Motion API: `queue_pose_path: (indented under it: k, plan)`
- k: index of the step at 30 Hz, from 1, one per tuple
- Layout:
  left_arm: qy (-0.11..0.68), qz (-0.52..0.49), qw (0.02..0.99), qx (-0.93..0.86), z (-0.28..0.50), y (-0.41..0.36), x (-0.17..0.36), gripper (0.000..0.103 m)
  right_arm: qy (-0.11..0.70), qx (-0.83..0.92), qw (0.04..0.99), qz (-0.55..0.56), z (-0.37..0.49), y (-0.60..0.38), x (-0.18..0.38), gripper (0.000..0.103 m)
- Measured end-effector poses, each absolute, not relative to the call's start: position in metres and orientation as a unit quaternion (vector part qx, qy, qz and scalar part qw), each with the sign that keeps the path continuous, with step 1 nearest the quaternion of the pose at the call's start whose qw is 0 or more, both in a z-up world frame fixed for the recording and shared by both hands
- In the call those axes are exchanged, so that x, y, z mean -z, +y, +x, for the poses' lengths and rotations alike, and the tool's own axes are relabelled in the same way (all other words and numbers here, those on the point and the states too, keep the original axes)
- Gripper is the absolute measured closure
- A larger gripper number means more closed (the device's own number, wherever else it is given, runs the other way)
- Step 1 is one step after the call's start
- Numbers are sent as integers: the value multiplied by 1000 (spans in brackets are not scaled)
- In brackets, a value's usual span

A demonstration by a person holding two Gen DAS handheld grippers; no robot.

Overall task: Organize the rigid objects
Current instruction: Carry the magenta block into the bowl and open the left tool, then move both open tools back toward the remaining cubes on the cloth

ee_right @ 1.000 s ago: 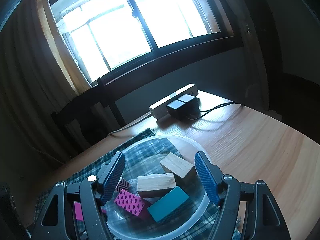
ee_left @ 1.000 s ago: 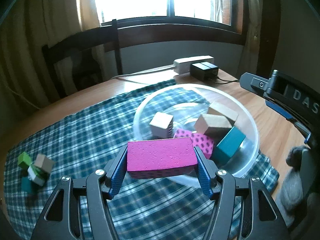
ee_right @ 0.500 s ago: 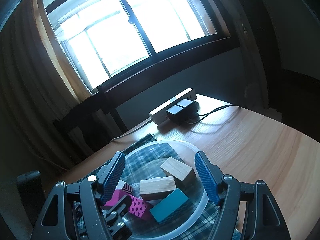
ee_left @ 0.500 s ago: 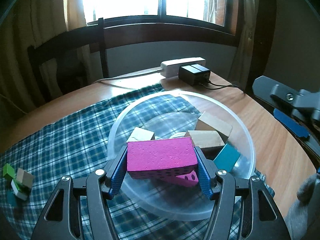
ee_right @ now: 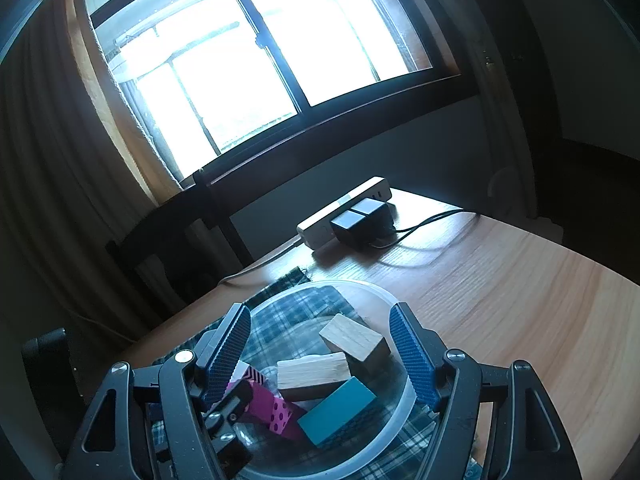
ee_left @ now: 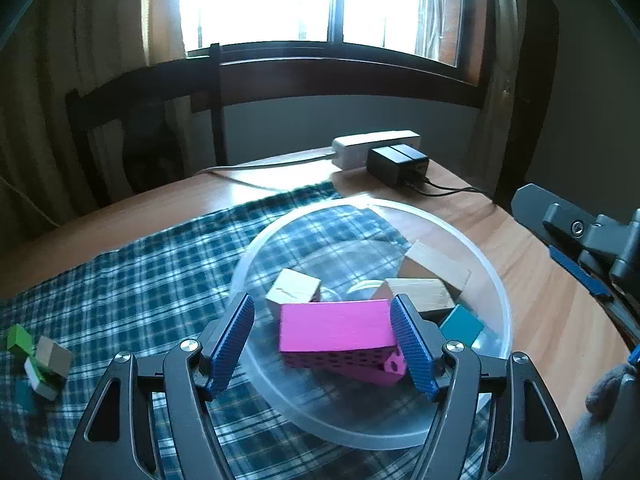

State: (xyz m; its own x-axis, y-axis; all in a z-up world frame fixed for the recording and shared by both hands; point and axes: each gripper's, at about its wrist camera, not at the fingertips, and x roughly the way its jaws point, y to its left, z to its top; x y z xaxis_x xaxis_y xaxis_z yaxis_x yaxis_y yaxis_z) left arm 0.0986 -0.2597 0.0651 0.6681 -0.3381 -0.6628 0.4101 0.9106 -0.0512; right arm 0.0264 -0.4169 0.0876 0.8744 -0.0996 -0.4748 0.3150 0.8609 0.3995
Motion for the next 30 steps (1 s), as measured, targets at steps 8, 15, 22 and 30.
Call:
queue_pose_path:
  k: [8,15,22,30]
  plan:
    - [337,71,922,179,88,-247,-69,31,230,110,942,219,30,-407,-83,27]
    - [329,67,929,154,83,-224,-73,31,239,114,943,200,36,-400,-76,27]
    - [323,71,934,134,78,-204,-76,31,246,110,948,170,39,-387,-69,27]
    - [331,59,935,112,79,-179,-77,31,250,98,952,144,40,-374,-65,27]
